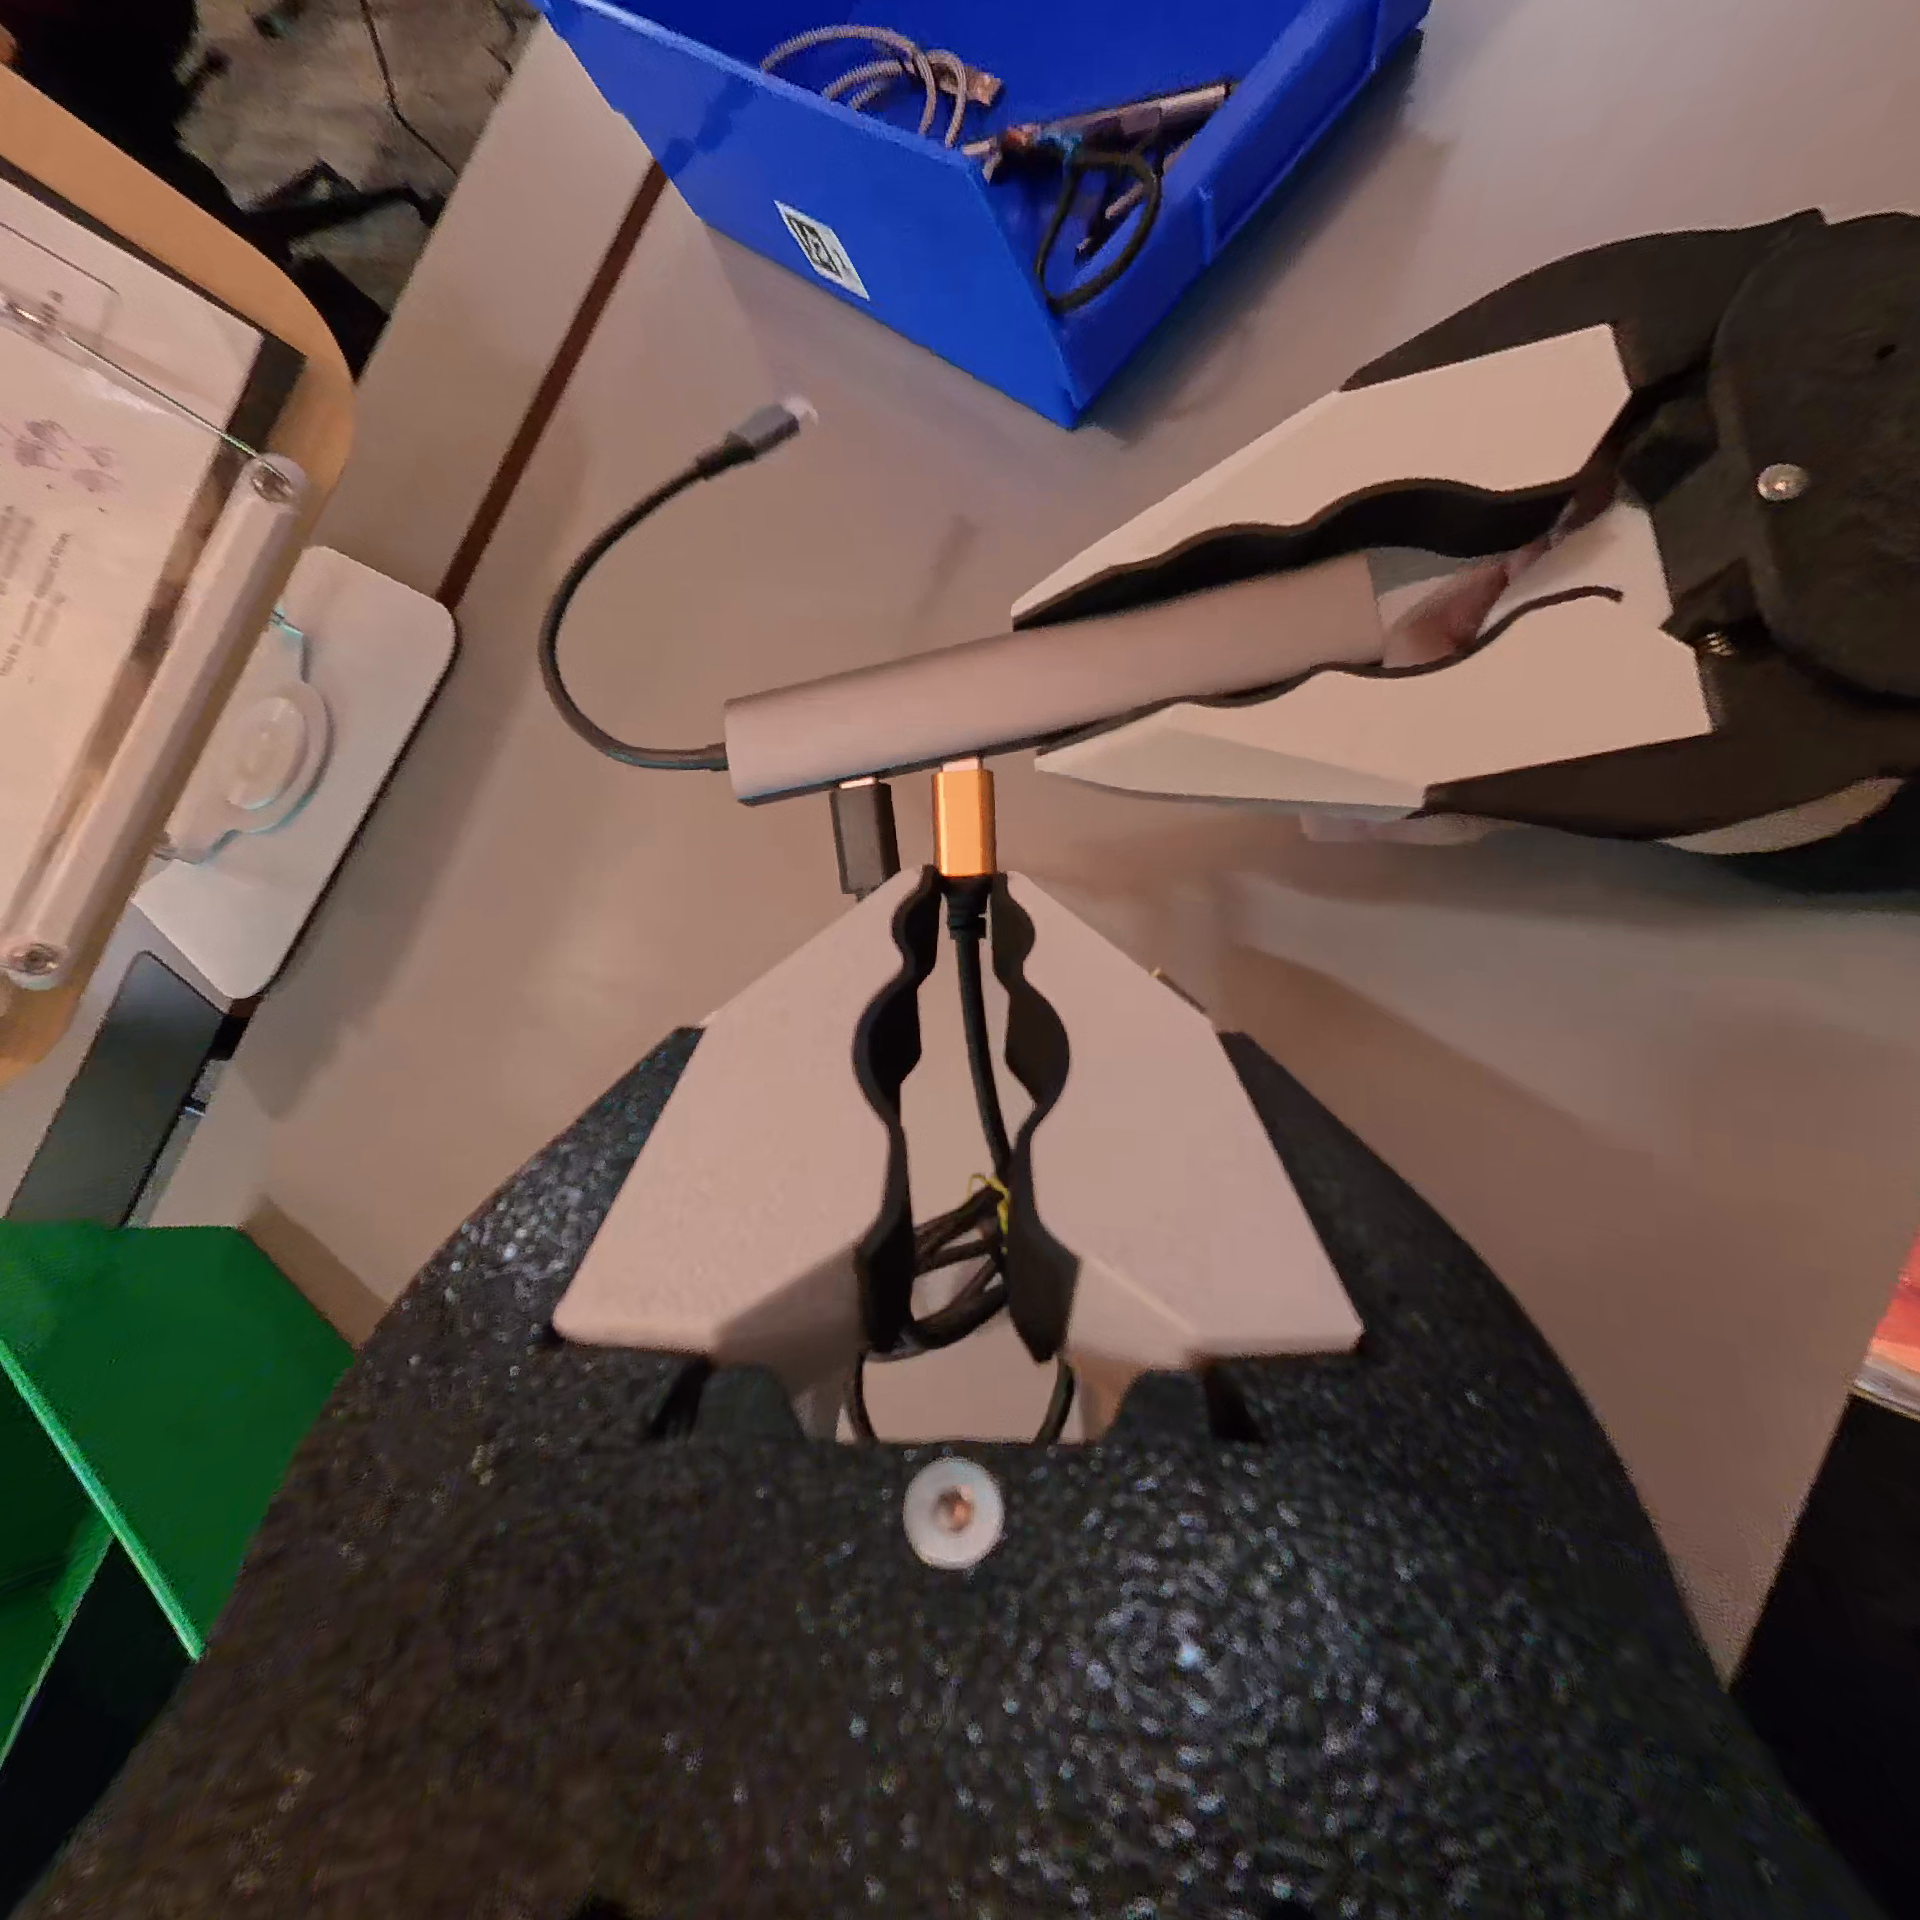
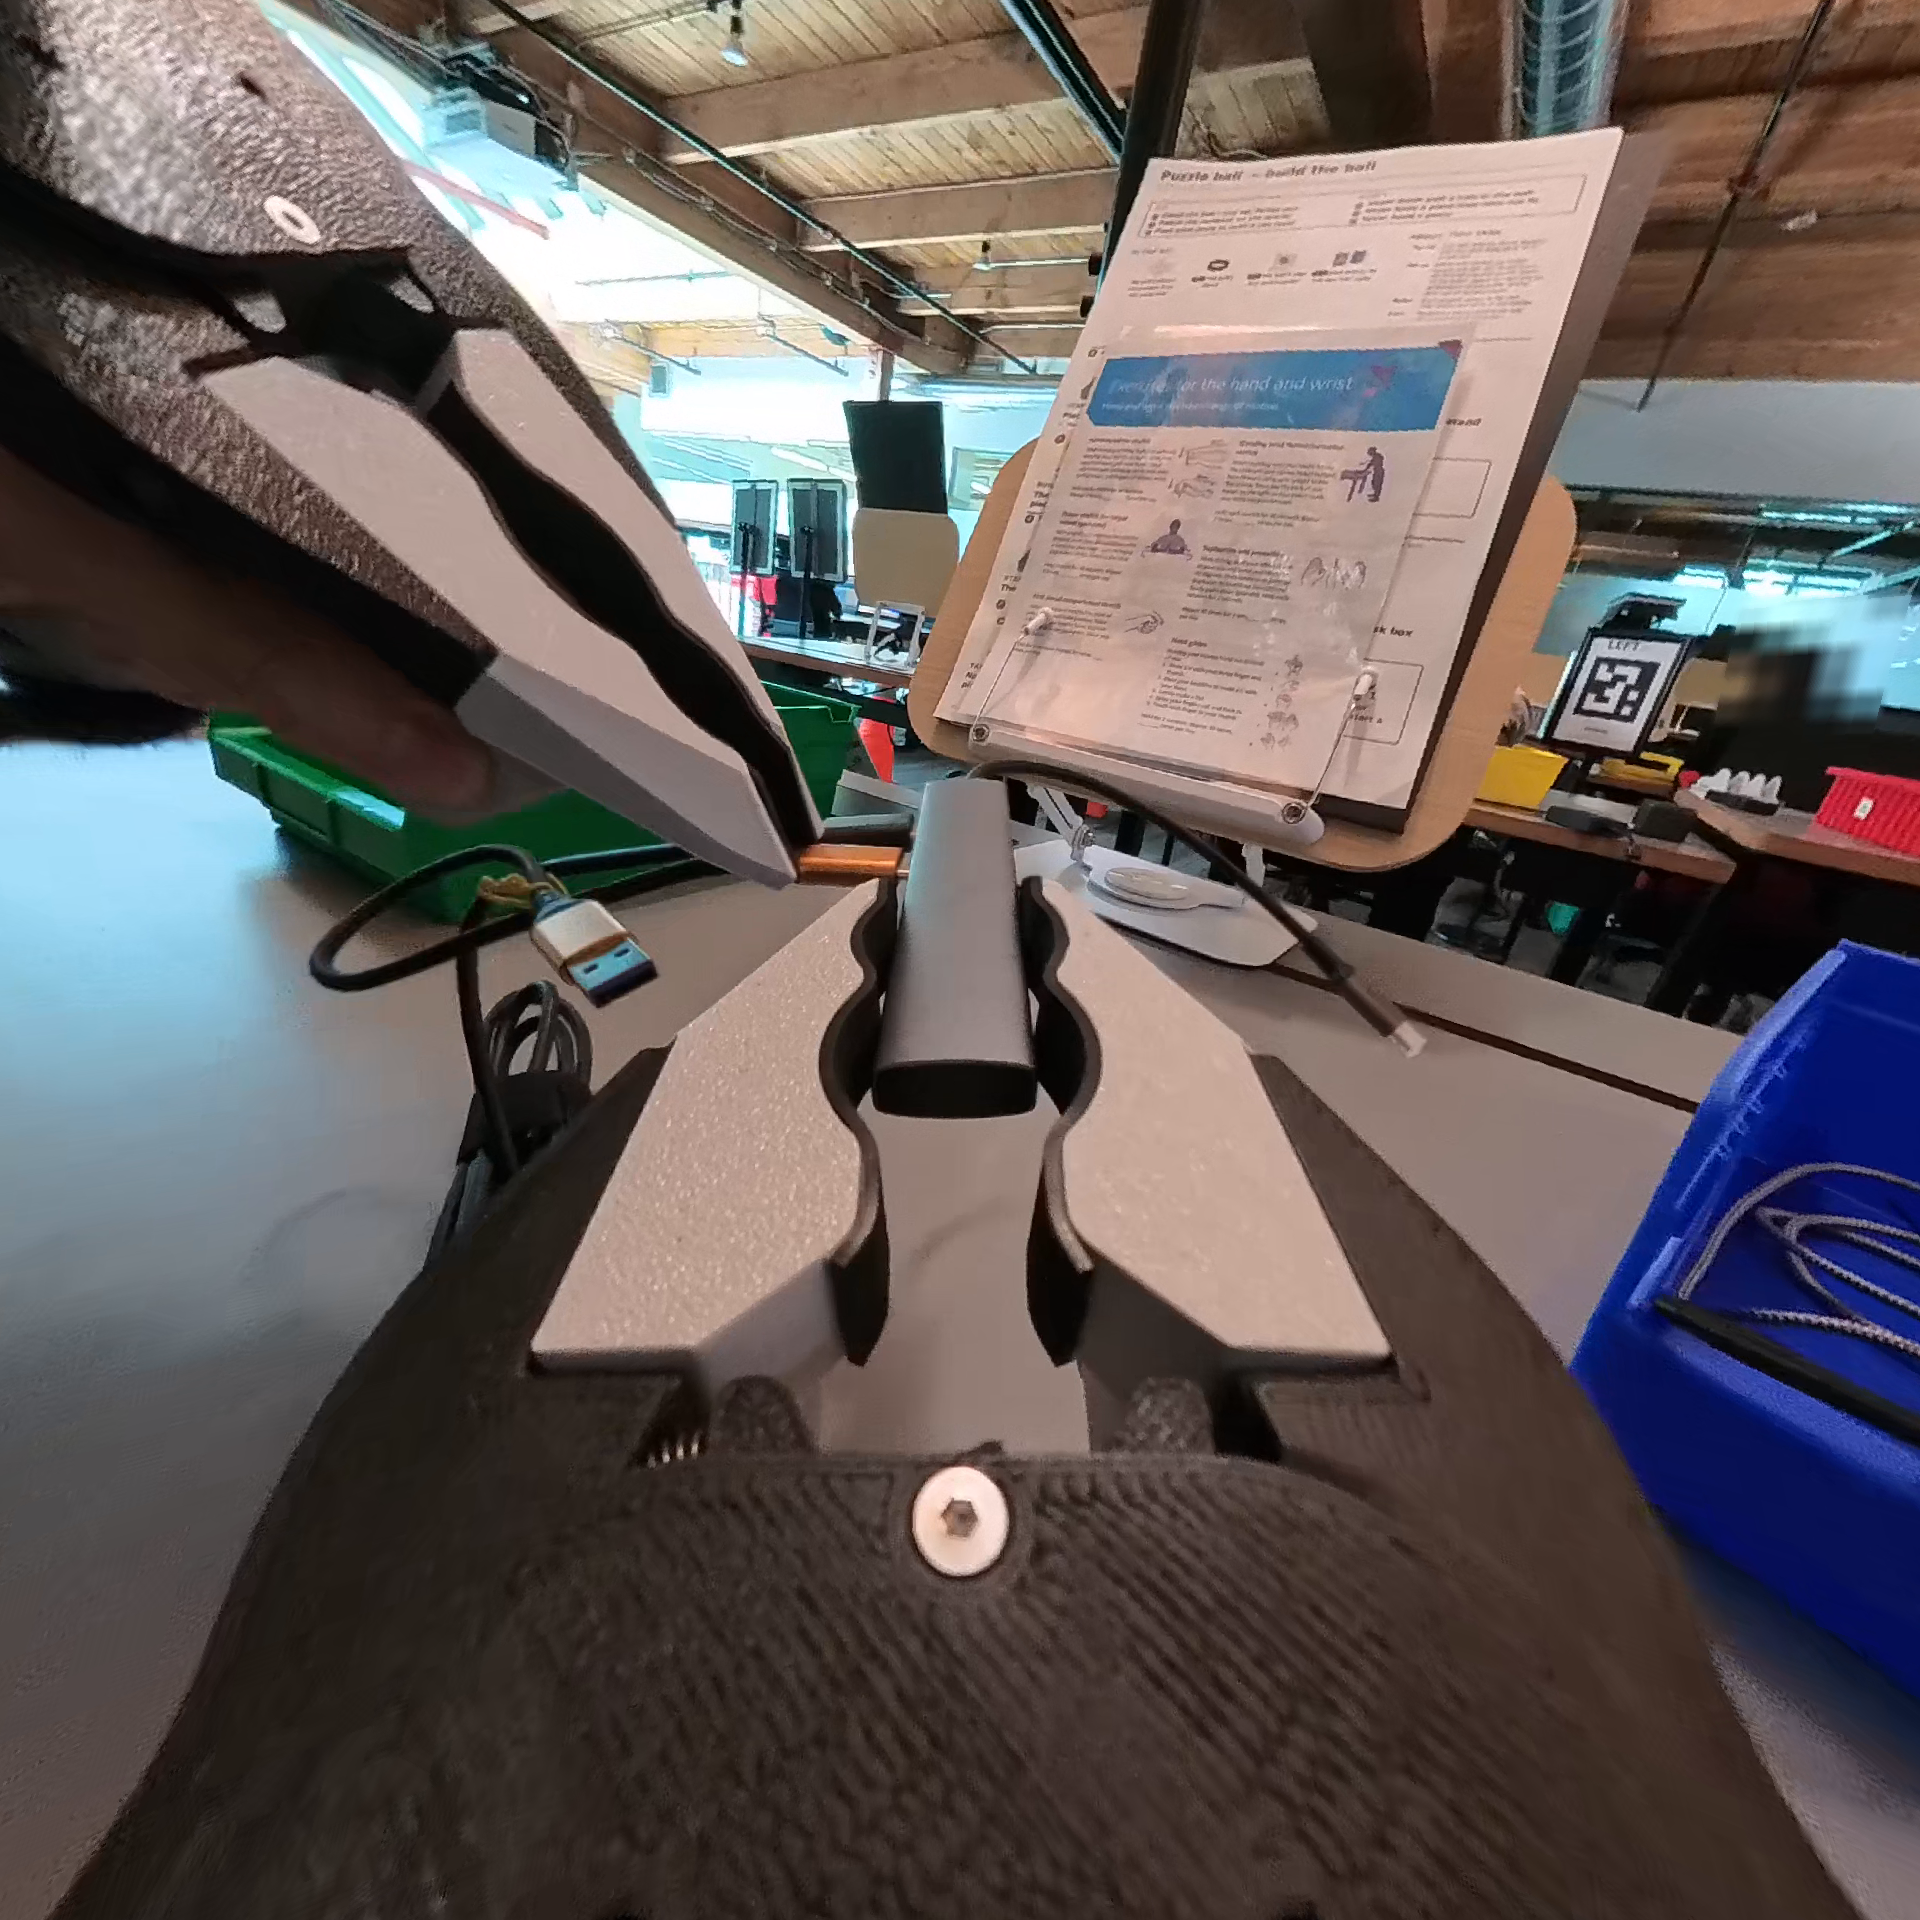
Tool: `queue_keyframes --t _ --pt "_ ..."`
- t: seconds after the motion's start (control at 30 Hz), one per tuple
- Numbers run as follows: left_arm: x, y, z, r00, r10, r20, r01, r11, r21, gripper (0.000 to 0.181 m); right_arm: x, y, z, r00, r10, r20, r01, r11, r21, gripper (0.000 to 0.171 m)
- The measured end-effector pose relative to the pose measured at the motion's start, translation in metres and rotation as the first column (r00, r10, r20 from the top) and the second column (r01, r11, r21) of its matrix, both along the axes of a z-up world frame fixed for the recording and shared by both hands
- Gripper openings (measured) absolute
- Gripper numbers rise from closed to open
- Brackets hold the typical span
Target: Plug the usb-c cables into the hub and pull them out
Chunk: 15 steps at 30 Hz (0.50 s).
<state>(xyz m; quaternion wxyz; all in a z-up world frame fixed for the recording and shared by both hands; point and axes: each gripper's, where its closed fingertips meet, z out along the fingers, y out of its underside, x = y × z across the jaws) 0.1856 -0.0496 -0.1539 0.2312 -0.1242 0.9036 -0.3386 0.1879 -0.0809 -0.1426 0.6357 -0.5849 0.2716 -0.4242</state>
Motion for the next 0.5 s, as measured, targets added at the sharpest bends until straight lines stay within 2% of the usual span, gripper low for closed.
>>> queue_keyframes --t 0.1,0.23,0.33,0.5 --pt "0.002 -0.003 -0.001 0.998 0.006 0.063 -0.006 1.0 -0.008 0.007 0.0 0.0 -0.001 1.0 -0.006 -0.01 0.006 1.0 0.006 0.023" --pt "0.002 -0.007 0.002 0.996 0.032 0.087 -0.023 0.995 -0.099 0.006 0.001 -0.002 0.0 1.0 -0.018 -0.024 0.018 0.999 0.037 0.024" --pt "0.003 -0.007 0.001 0.995 0.042 0.094 -0.032 0.994 -0.105 0.007 0.0 -0.002 0.001 0.999 -0.031 -0.009 0.031 0.999 0.028 0.024" --pt "-0.01 -0.007 0.014 0.989 -0.045 0.14 0.077 0.969 -0.236 0.008 -0.013 -0.003 0.021 0.986 -0.032 0.162 0.041 0.998 -0.056 0.022"
